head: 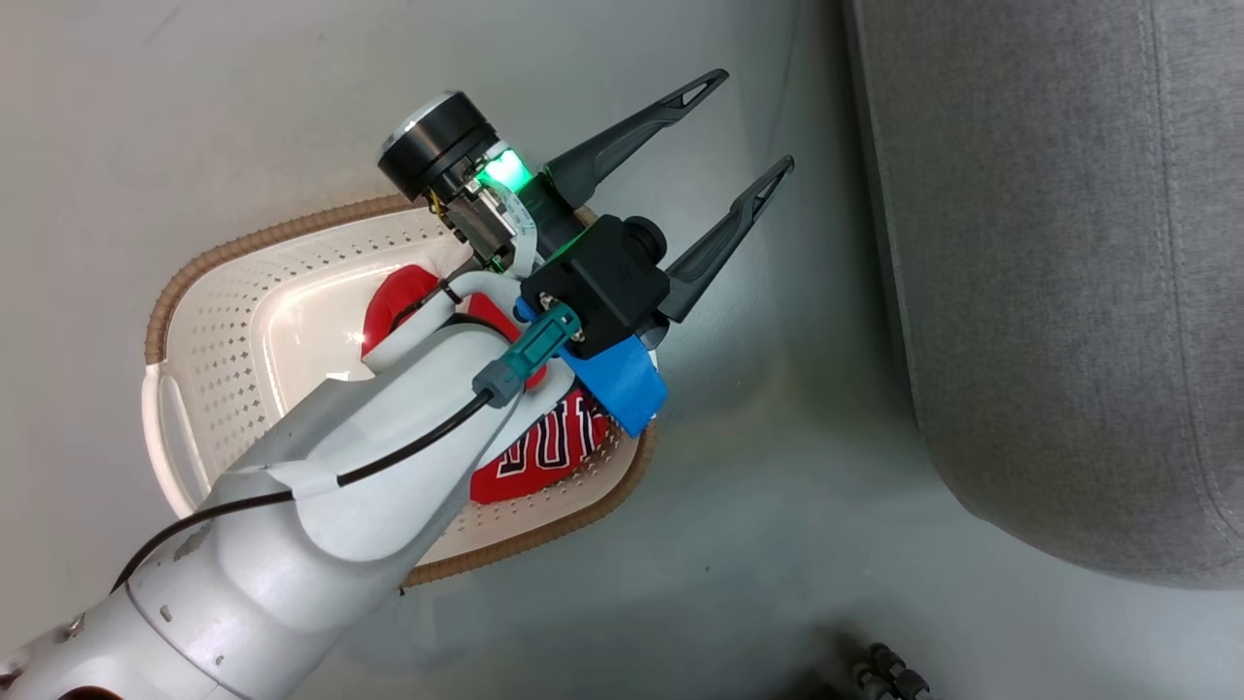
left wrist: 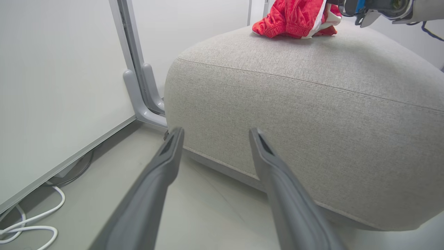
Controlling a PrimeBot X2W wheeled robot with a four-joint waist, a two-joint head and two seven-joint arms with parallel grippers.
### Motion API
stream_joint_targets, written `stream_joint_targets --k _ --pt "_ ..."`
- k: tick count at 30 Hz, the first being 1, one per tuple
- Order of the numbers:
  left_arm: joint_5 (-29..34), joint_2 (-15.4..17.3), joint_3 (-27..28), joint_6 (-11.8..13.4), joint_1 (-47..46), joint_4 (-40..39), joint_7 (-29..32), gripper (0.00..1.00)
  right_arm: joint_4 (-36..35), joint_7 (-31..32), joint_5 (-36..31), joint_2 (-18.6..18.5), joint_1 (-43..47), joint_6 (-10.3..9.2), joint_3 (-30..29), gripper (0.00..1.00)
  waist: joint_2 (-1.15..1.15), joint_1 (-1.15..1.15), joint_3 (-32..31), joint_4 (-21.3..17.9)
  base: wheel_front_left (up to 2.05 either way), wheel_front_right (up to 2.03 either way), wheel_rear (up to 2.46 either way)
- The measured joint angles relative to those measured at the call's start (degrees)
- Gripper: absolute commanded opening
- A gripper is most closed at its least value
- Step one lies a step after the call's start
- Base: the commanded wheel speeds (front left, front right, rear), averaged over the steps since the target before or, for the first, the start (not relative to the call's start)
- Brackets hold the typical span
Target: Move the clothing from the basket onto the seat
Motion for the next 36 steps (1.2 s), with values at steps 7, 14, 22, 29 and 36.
stream_joint_targets --k 7,14,22,29,36 --pt "-0.81 -0.19 -0.12 0.45 0.44 1.23 -1.10 1.00 -3.13 0.00 0.31 2.63 4.12 0.00 -0.74 1.00 0.00 0.00 -3.04 -0.65 0.00 0.00 0.00" --pt "-2.44 -1.11 0.10 1.48 3.16 3.35 -3.03 1.00 -9.28 0.01 0.32 5.86 13.39 -0.01 -0.48 1.00 0.00 -0.01 -8.58 -0.73 0.00 0.00 0.00" --pt "-4.69 -1.38 1.98 3.05 8.17 5.31 -4.12 1.00 -16.27 0.00 0.53 9.06 24.99 0.00 4.36 1.00 0.00 -0.01 -15.85 -0.40 0.00 0.00 0.00" --pt "-6.16 -1.58 5.76 4.85 13.58 4.75 -4.30 1.00 -22.50 0.00 3.31 11.57 31.21 0.00 10.60 1.00 0.00 -0.01 -21.76 0.86 0.00 0.00 0.00" --pt "-6.64 -1.60 12.25 6.53 20.08 2.70 -4.30 1.00 -27.17 0.00 4.99 13.19 34.50 0.00 18.39 1.00 0.00 -0.02 -26.60 3.45 0.00 0.00 0.00"
